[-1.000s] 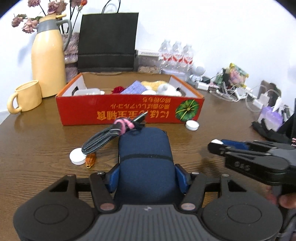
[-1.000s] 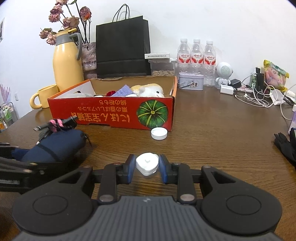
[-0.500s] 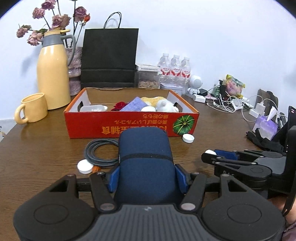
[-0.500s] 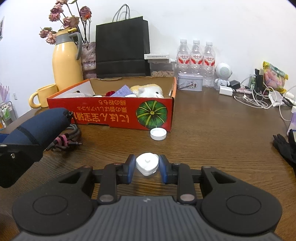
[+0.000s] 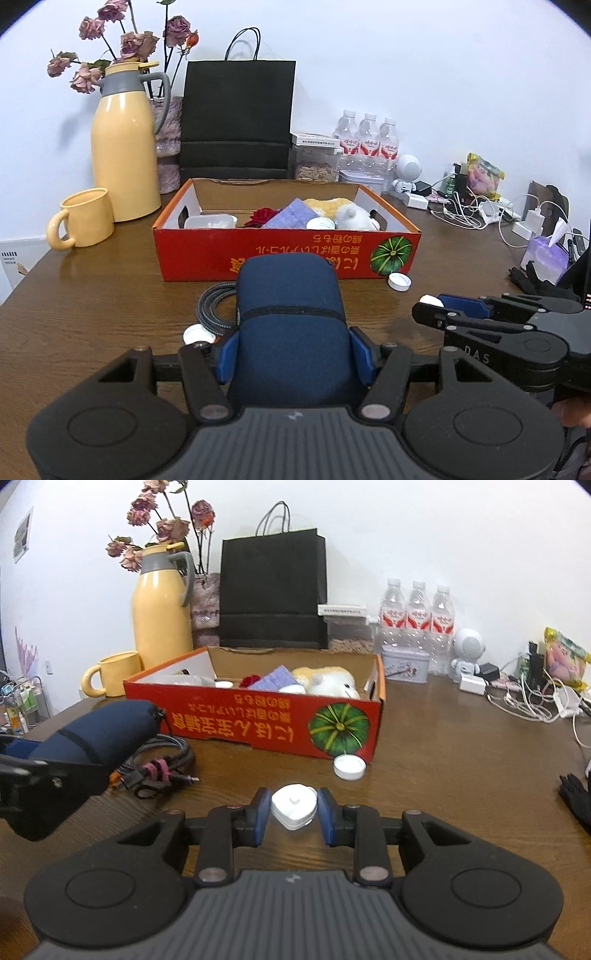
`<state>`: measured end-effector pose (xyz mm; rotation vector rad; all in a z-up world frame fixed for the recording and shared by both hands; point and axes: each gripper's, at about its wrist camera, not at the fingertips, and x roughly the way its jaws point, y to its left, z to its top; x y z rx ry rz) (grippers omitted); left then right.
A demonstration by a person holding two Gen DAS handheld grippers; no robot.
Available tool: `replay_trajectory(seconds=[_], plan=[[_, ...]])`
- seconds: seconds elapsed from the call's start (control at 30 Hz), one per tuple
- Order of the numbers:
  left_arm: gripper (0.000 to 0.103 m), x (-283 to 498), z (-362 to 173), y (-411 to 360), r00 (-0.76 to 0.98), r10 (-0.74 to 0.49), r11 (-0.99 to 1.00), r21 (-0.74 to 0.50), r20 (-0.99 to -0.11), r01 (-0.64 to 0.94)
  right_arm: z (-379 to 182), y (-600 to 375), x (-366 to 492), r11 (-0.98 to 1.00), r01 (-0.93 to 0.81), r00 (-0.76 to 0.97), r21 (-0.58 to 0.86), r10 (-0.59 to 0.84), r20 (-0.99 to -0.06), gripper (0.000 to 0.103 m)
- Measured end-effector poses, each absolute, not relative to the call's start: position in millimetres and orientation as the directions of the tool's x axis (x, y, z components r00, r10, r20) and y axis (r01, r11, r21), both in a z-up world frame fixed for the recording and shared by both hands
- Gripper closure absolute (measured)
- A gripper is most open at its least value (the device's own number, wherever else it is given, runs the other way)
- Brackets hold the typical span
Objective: Organize objects
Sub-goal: 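Carry the navy pouch and white container into the box and open both tools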
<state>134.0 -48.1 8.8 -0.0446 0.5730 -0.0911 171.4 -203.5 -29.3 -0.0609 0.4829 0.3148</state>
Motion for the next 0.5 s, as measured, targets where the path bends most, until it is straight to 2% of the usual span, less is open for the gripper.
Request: replay_trajectory(seconds=[0.5], plan=[[0.044,179.4,33.6,-35.3,0.868,-0.072,0.997,-0.042,-0.491,0.059,5.8,-178.7,202.9,0.938,-0.346,0.854,0.015,0.322,-0.409,0.075]])
